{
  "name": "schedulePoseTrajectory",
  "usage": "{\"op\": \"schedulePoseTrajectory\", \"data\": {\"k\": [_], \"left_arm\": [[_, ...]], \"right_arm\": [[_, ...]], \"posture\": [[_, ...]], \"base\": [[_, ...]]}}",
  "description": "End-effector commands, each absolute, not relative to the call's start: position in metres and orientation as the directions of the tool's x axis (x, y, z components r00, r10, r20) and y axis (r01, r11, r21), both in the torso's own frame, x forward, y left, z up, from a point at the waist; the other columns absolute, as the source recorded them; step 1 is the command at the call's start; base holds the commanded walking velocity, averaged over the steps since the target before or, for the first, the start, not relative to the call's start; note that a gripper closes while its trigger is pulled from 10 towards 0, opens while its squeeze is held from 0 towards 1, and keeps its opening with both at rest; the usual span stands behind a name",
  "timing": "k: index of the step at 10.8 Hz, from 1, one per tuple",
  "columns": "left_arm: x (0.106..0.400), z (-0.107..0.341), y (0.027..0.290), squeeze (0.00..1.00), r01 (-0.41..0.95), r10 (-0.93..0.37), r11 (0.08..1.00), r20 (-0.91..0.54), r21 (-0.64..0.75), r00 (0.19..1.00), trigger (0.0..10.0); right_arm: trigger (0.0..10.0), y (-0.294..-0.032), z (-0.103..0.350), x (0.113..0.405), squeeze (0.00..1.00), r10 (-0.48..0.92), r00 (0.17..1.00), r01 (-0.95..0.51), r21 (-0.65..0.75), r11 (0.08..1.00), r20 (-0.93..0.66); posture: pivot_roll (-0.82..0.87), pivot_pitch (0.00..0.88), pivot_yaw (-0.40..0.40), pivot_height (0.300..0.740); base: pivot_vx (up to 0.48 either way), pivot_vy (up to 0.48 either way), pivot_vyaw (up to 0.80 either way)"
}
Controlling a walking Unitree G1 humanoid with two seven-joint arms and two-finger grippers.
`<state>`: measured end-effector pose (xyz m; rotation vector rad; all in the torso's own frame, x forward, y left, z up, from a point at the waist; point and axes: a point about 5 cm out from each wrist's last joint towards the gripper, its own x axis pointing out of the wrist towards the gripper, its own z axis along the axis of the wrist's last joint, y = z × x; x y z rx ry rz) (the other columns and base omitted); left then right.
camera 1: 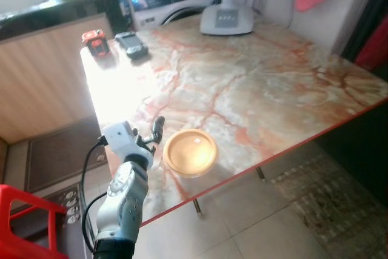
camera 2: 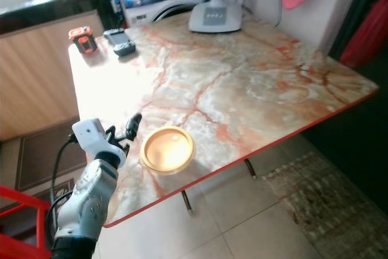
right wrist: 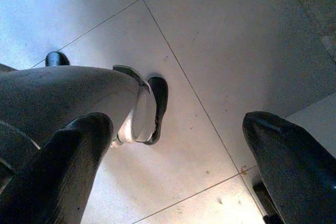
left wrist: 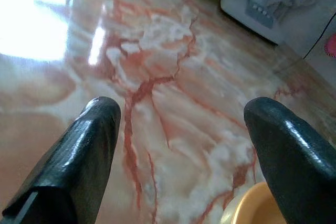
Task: Restocking fridge
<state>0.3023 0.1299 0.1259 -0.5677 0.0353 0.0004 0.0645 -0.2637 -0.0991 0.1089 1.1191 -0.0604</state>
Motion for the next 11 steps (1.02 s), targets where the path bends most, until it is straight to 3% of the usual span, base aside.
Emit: {"op": "schedulePoseTrajectory", "data": {"k": [1,3,4,7,11], "left_arm": [[0.293,0.116,0.111,1.00,-0.025,-0.041,0.754,-0.084,-0.656,0.996,10.0],[0.295,0.110,0.096,1.00,0.029,-0.175,0.681,-0.125,-0.732,0.977,10.0],[0.295,0.108,0.088,0.00,0.079,-0.235,0.712,-0.131,-0.697,0.963,10.0],[0.288,0.098,0.067,0.00,0.139,-0.358,0.723,-0.195,-0.677,0.913,10.0],[0.286,0.093,0.067,0.00,0.121,-0.352,0.727,-0.216,-0.675,0.911,10.0]], "right_arm": [[10.0,-0.262,-0.100,0.061,0.00,0.010,0.428,0.097,0.057,0.994,-0.903],[10.0,-0.263,-0.100,0.061,0.00,0.011,0.426,0.087,0.054,0.995,-0.904],[10.0,-0.263,-0.100,0.061,0.00,0.011,0.426,0.085,0.053,0.995,-0.904],[10.0,-0.263,-0.100,0.062,0.00,0.011,0.432,0.084,0.052,0.995,-0.902],[10.0,-0.262,-0.100,0.062,0.00,0.013,0.431,0.076,0.051,0.996,-0.902]], "posture": [[0.07,0.063,0.071,0.740],[0.06,0.064,0.067,0.740],[0.06,0.063,0.067,0.740],[0.05,0.058,0.075,0.740],[0.05,0.047,0.077,0.740]], "base": [[0.000,0.000,0.00],[0.000,0.000,0.00],[0.000,0.000,0.00],[0.000,0.000,0.00],[0.000,0.000,0.00]]}}
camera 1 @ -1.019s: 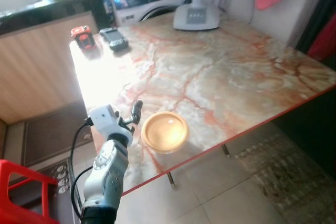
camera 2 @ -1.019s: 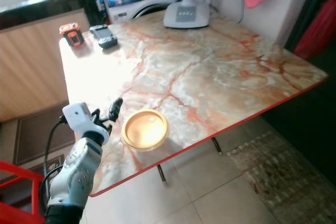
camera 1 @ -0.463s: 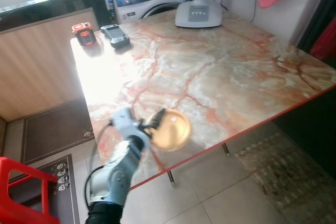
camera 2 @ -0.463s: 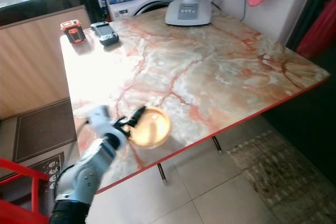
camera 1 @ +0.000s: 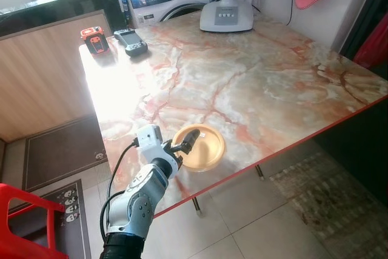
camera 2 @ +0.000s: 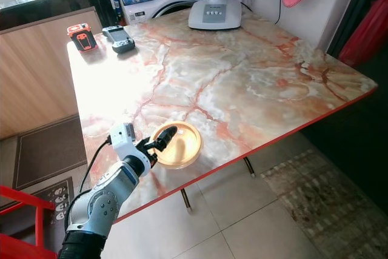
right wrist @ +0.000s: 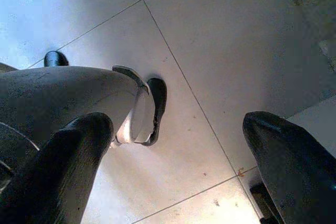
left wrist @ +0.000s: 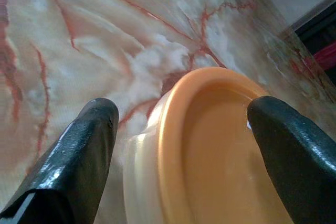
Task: Restocking fridge
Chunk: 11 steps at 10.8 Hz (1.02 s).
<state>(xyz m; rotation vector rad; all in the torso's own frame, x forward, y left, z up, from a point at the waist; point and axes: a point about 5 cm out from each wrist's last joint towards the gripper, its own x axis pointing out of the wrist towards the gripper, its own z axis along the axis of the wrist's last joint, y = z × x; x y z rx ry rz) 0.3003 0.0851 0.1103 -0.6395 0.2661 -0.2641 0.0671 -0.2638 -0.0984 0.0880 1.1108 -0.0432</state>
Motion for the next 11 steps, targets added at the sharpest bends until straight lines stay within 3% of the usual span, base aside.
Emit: {"op": "schedulePoseTrajectory", "data": {"k": [1,5,8,10,11], "left_arm": [[0.285,0.089,0.068,0.00,0.086,-0.330,0.736,-0.245,-0.672,0.912,10.0],[0.275,0.086,0.053,0.00,0.127,-0.391,0.729,-0.257,-0.672,0.884,10.0],[0.272,0.076,0.038,0.00,0.186,-0.496,0.732,-0.325,-0.656,0.805,10.0],[0.273,0.074,0.038,0.00,0.183,-0.488,0.745,-0.338,-0.641,0.805,0.0],[0.274,0.075,0.040,0.00,0.183,-0.482,0.748,-0.333,-0.638,0.811,0.0]], "right_arm": [[10.0,-0.261,-0.100,0.062,0.00,0.017,0.431,0.071,0.053,0.996,-0.902],[10.0,-0.262,-0.099,0.064,0.00,0.021,0.435,0.057,0.050,0.997,-0.900],[10.0,-0.262,-0.099,0.064,0.00,0.015,0.435,0.061,0.046,0.997,-0.900],[10.0,-0.262,-0.100,0.064,0.00,0.015,0.434,0.062,0.047,0.997,-0.901],[10.0,-0.262,-0.100,0.064,0.00,0.015,0.433,0.061,0.046,0.997,-0.901]], "posture": [[0.04,0.040,0.079,0.740],[0.04,0.045,0.071,0.740],[0.04,0.056,0.073,0.740],[0.04,0.060,0.073,0.740],[0.04,0.062,0.073,0.740]], "base": [[0.000,0.000,0.00],[0.000,0.000,0.00],[0.000,0.000,0.00],[0.000,0.000,0.00],[0.000,0.000,0.00]]}}
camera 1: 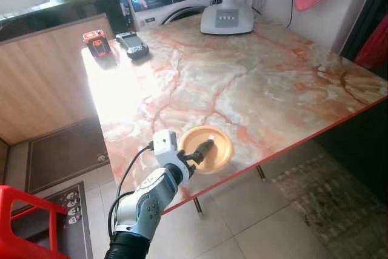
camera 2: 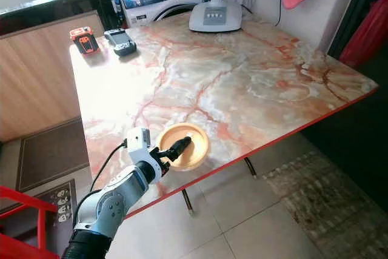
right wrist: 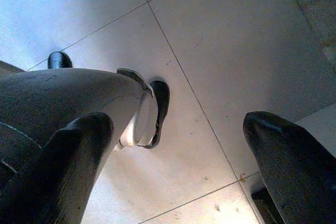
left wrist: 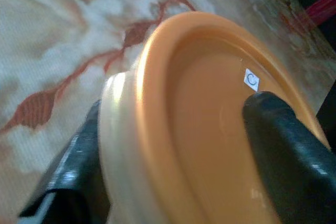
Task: Restocking fridge
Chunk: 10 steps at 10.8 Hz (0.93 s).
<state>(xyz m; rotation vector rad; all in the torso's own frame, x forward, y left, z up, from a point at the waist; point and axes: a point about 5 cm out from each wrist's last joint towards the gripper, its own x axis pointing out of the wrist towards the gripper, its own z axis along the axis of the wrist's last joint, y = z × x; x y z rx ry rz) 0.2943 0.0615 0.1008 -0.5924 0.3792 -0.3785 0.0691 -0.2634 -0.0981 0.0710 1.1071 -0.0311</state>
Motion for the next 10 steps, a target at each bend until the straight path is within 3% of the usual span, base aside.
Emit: {"op": "schedulePoseTrajectory", "data": {"k": [1,5,9,10], "left_arm": [[0.275,0.076,0.041,0.00,0.186,-0.474,0.756,-0.328,-0.628,0.817,0.0],[0.286,0.087,0.051,0.00,0.189,-0.418,0.765,-0.251,-0.616,0.873,0.0],[0.307,0.105,0.086,0.00,0.141,-0.292,0.667,-0.082,-0.732,0.953,0.0],[0.309,0.114,0.094,0.00,0.173,-0.282,0.586,0.001,-0.792,0.960,0.0]], "right_arm": [[10.0,-0.262,-0.100,0.064,0.00,0.014,0.432,0.060,0.044,0.997,-0.902],[10.0,-0.262,-0.099,0.064,0.00,0.016,0.433,0.055,0.045,0.997,-0.901],[10.0,-0.264,-0.099,0.063,0.00,0.011,0.433,0.058,0.040,0.998,-0.902],[10.0,-0.265,-0.099,0.062,0.00,0.002,0.434,0.065,0.034,0.997,-0.901]], "posture": [[0.04,0.061,0.072,0.740],[0.05,0.062,0.068,0.740],[0.05,0.063,0.065,0.740],[0.05,0.065,0.062,0.740]], "base": [[0.000,0.000,0.00],[0.000,0.000,0.00],[0.000,0.000,0.00],[0.000,0.000,0.00]]}}
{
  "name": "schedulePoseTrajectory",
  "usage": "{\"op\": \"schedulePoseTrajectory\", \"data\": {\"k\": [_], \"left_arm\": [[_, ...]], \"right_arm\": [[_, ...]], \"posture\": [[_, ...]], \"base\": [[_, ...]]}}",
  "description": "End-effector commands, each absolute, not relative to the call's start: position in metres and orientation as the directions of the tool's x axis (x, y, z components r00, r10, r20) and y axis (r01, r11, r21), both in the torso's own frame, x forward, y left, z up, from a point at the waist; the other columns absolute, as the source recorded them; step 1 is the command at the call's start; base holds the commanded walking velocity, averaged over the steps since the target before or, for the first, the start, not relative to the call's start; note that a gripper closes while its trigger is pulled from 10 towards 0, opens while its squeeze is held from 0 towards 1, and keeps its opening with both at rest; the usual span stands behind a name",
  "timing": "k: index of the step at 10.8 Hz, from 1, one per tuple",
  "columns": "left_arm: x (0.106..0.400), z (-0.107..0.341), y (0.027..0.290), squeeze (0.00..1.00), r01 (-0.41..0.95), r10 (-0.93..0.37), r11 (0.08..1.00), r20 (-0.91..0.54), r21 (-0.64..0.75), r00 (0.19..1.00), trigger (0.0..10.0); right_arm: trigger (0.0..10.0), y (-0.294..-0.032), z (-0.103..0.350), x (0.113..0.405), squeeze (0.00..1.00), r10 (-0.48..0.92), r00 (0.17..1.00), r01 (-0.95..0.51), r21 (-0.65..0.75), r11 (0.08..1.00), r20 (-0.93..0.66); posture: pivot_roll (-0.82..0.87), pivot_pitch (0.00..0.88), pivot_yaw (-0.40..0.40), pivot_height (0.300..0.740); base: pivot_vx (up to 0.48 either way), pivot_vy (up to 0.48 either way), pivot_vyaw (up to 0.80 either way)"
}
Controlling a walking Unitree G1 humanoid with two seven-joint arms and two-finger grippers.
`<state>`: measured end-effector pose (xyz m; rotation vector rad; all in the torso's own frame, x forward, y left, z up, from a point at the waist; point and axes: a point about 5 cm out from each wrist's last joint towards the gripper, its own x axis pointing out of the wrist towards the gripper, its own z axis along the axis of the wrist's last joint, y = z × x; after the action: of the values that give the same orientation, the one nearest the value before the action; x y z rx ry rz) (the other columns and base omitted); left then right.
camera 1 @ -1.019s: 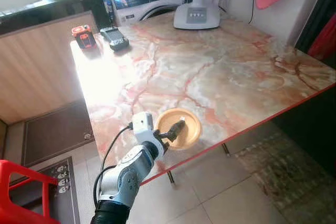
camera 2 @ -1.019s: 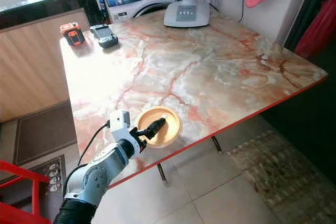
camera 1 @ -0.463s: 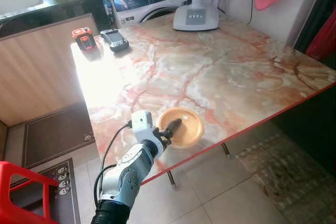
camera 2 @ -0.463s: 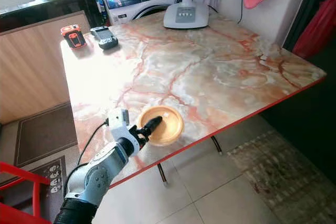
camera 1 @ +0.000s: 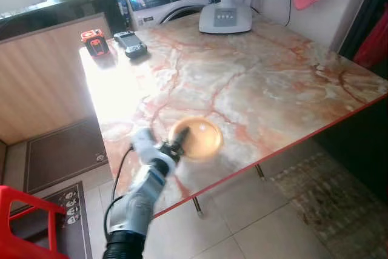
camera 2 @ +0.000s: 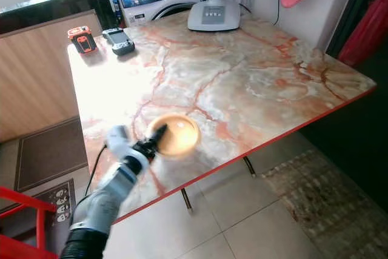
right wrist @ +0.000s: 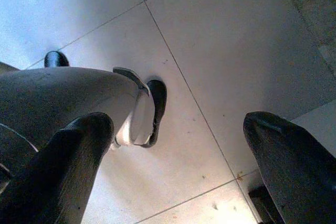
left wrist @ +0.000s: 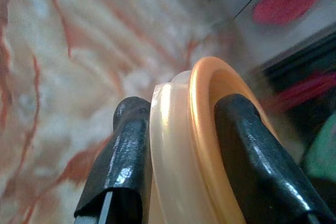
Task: Restocking fridge
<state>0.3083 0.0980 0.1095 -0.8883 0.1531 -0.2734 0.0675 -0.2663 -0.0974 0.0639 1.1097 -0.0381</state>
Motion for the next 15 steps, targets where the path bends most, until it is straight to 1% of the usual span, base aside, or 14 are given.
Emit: {"op": "schedulePoseTrajectory", "data": {"k": [1,3,4,5,6,7,8,9,11,13,14,15], "left_arm": [[0.307,0.122,0.098,0.00,0.213,-0.285,0.500,0.073,-0.840,0.956,0.0],[0.303,0.128,0.097,0.00,0.270,-0.313,0.461,0.129,-0.845,0.941,0.0],[0.296,0.132,0.089,0.00,0.357,-0.413,0.457,0.162,-0.815,0.896,7.9],[0.288,0.133,0.082,0.00,0.423,-0.504,0.444,0.170,-0.790,0.847,10.0],[0.280,0.130,0.075,0.00,0.474,-0.589,0.468,0.137,-0.746,0.796,10.0],[0.280,0.128,0.077,0.00,0.457,-0.578,0.506,0.105,-0.731,0.809,10.0],[0.283,0.126,0.082,0.00,0.431,-0.549,0.530,0.091,-0.730,0.831,10.0],[0.286,0.128,0.086,0.00,0.409,-0.512,0.519,0.110,-0.750,0.852,10.0],[0.291,0.134,0.094,0.00,0.355,-0.401,0.544,0.136,-0.760,0.906,10.0],[0.293,0.135,0.099,0.00,0.340,-0.371,0.562,0.138,-0.754,0.918,10.0],[0.292,0.132,0.101,0.00,0.325,-0.363,0.597,0.114,-0.734,0.925,10.0],[0.293,0.127,0.108,0.00,0.268,-0.307,0.635,0.082,-0.724,0.948,10.0]], "right_arm": [[10.0,-0.266,-0.098,0.062,0.00,-0.001,0.432,0.066,0.030,0.997,-0.902],[10.0,-0.268,-0.098,0.060,0.00,-0.008,0.429,0.070,0.024,0.997,-0.903],[10.0,-0.269,-0.098,0.060,0.00,-0.018,0.429,0.076,0.016,0.997,-0.903],[10.0,-0.270,-0.098,0.059,0.00,-0.020,0.429,0.078,0.015,0.997,-0.903],[10.0,-0.270,-0.098,0.059,0.00,-0.025,0.429,0.086,0.013,0.996,-0.903],[10.0,-0.270,-0.098,0.059,0.00,-0.028,0.428,0.088,0.011,0.996,-0.903],[10.0,-0.270,-0.098,0.059,0.00,-0.030,0.428,0.091,0.010,0.996,-0.903],[10.0,-0.270,-0.098,0.058,0.00,-0.036,0.429,0.097,0.007,0.995,-0.903],[10.0,-0.271,-0.098,0.058,0.00,-0.041,0.429,0.103,0.004,0.995,-0.902],[10.0,-0.272,-0.098,0.058,0.00,-0.046,0.433,0.105,0.000,0.994,-0.900],[10.0,-0.272,-0.097,0.058,0.00,-0.046,0.435,0.107,0.002,0.994,-0.899],[10.0,-0.271,-0.097,0.058,0.00,-0.044,0.436,0.107,0.003,0.994,-0.899]], "posture": [[0.05,0.068,0.057,0.740],[0.05,0.066,0.051,0.740],[0.05,0.060,0.049,0.740],[0.05,0.056,0.050,0.740],[0.05,0.048,0.054,0.740],[0.05,0.041,0.059,0.740],[0.04,0.035,0.060,0.740],[0.04,0.035,0.060,0.740],[0.04,0.027,0.058,0.740],[0.05,0.046,0.053,0.740],[0.05,0.051,0.053,0.740],[0.05,0.056,0.055,0.740]], "base": [[0.000,0.000,0.00],[0.000,0.000,0.00],[0.000,0.000,0.00],[0.000,0.000,0.00],[0.000,0.000,0.00],[0.000,0.000,0.00],[0.000,0.000,0.00],[0.000,0.000,0.00],[0.000,0.000,0.00],[0.000,0.000,0.00],[0.000,0.000,0.00],[0.000,0.000,0.00]]}}
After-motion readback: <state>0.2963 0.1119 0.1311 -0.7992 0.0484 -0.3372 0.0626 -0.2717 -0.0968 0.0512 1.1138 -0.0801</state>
